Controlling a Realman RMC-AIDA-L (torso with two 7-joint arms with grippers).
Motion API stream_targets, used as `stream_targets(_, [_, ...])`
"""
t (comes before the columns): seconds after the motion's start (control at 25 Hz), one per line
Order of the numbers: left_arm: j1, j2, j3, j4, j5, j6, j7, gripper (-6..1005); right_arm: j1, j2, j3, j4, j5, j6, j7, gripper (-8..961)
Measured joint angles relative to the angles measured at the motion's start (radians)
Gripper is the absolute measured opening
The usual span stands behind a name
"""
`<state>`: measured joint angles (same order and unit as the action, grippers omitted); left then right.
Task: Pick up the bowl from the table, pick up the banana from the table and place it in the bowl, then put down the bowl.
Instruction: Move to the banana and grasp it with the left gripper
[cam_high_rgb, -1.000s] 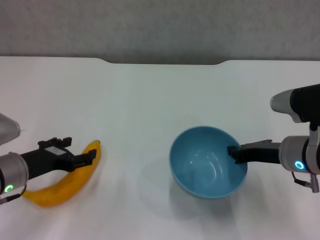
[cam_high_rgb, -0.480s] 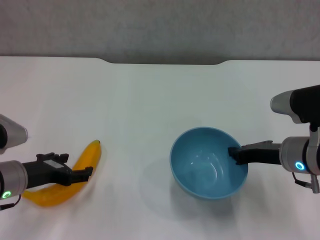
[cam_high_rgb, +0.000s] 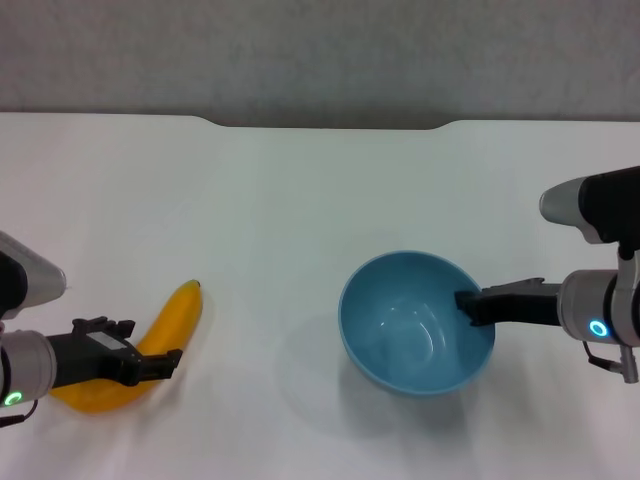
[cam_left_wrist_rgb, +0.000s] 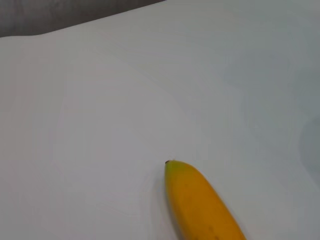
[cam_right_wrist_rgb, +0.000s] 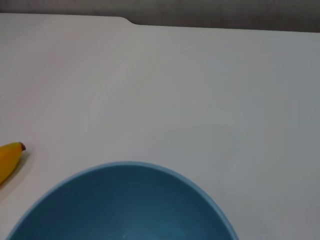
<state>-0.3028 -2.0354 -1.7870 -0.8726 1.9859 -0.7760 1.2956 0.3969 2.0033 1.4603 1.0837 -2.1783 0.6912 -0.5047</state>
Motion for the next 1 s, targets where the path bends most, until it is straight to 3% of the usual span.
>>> stream_targets(0.48, [-0.043, -0.002, 0.002, 0.054, 0.112, 0.013, -0.069, 745, 0.001, 0.0, 0.002, 0.003, 0.003, -0.001, 0.0, 31])
stream_targets(1.0, [-0.042, -0.005, 0.059, 0.059, 0.105, 0.09, -0.077, 735, 0.0, 0.002, 0.002, 0.008, 0.002, -0.004, -0.001, 32])
